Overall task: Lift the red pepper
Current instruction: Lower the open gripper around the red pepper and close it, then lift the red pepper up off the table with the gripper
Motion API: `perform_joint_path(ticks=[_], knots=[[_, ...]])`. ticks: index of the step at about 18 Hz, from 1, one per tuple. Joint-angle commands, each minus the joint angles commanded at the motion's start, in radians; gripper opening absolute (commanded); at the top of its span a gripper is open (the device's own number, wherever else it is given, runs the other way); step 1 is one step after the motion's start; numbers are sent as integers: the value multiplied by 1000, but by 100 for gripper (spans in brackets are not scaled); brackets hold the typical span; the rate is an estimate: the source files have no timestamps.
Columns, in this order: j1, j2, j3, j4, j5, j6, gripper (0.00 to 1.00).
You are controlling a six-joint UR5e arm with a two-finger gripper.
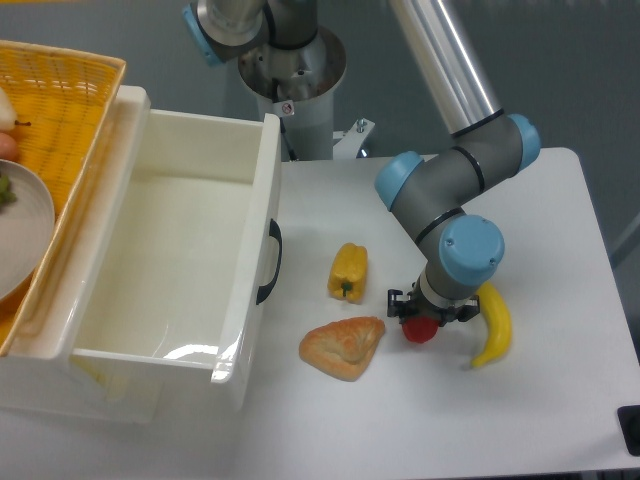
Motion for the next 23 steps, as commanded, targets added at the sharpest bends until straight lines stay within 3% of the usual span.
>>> perform_joint_path(ticks=[7, 14, 17, 23], knots=[[-9, 75, -12, -11, -5, 236, 51], [-66, 144, -12, -28, -3, 397, 51], [-69, 181, -12, -48, -5, 437, 51], [-71, 238, -12, -121, -3, 685, 51]])
